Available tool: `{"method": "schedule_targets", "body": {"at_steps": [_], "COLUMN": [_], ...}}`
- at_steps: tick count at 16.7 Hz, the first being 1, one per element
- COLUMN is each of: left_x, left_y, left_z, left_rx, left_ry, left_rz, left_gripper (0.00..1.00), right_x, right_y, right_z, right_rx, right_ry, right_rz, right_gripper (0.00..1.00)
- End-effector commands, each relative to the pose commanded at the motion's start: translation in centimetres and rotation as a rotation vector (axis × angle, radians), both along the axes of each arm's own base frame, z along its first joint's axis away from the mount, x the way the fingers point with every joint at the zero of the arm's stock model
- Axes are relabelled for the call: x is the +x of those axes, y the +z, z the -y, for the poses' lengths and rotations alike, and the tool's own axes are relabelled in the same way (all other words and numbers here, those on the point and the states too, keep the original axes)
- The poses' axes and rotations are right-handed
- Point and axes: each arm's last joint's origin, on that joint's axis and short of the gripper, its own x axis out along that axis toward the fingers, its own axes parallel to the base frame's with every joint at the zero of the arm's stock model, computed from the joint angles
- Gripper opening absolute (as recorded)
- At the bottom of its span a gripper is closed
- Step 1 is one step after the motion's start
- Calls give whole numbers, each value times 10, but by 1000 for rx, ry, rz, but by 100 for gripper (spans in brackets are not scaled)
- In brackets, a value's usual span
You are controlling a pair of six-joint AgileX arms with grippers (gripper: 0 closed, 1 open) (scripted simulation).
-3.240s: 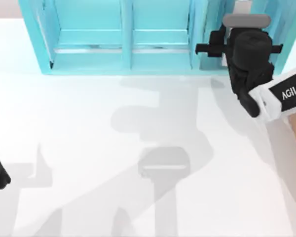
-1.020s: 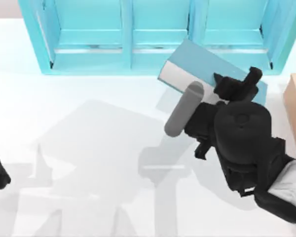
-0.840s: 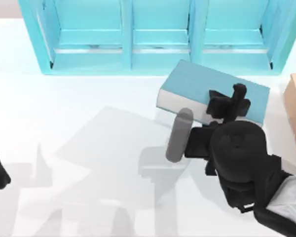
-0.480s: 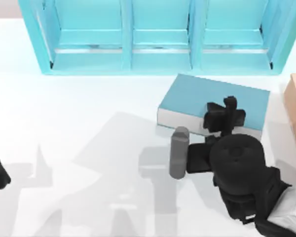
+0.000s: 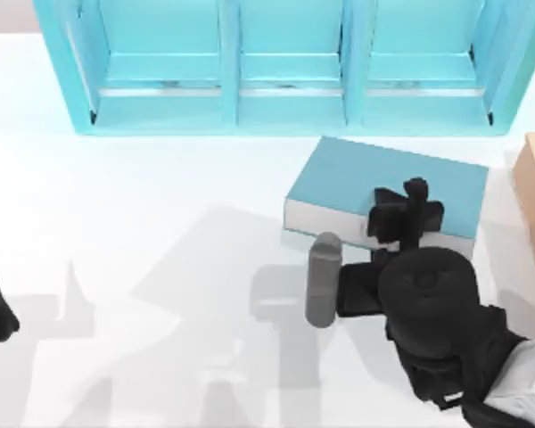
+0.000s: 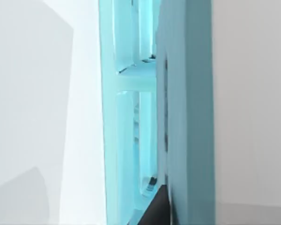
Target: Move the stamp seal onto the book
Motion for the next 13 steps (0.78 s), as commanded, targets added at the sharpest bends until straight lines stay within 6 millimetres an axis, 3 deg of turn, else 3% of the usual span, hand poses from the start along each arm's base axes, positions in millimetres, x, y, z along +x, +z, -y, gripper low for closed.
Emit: {"method": "schedule_targets", "body": {"at_steps": [5,13], "left_x": [0,0], "left_y": [0,0], "left_z": [0,0], "left_rx": [0,0], "left_ry": [0,0], "left_rz": [0,0], "left_gripper": [100,100], "right_x": [0,1], "right_y": [-3,-25], "right_z": [0,0], "right_rx": [-4,-3], "right_ry": [-3,-4], "right_rz": [-6,-2], "right_gripper": [0,0]}}
